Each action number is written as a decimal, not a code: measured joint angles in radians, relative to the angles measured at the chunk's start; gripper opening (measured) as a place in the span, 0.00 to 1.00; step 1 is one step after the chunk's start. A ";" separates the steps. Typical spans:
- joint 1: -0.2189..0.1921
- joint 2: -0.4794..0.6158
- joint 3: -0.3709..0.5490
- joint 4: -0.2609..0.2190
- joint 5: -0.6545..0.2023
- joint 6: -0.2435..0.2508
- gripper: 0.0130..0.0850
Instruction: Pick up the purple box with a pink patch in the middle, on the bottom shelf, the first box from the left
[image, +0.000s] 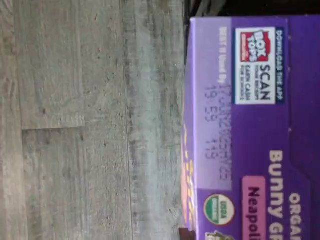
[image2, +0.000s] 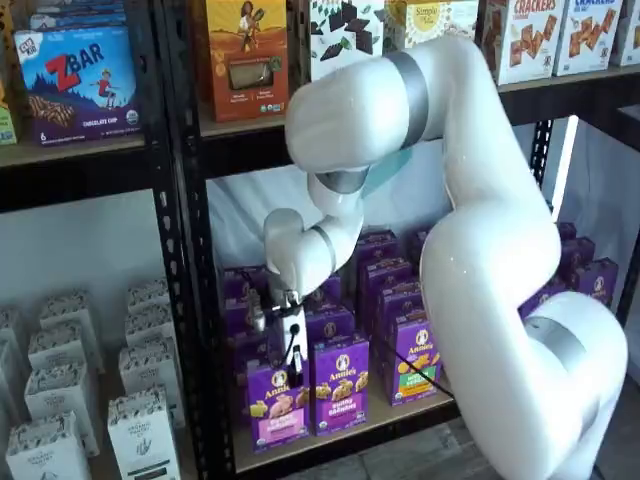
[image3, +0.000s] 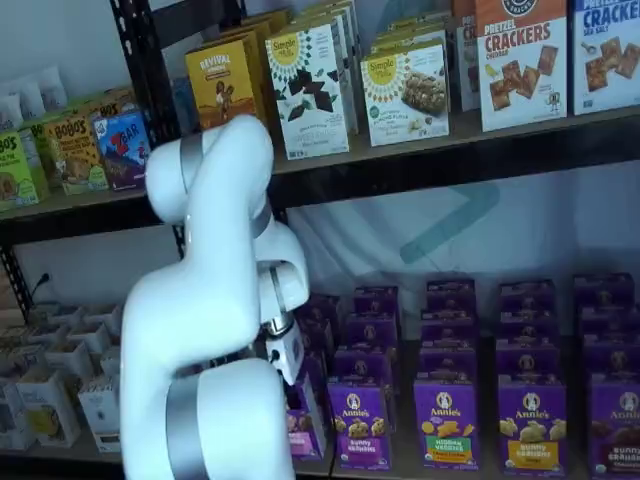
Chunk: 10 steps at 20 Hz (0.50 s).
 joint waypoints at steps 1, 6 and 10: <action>0.000 -0.014 0.014 -0.001 0.001 0.001 0.28; 0.000 -0.102 0.099 -0.010 -0.002 0.009 0.28; -0.004 -0.170 0.165 -0.026 -0.002 0.020 0.28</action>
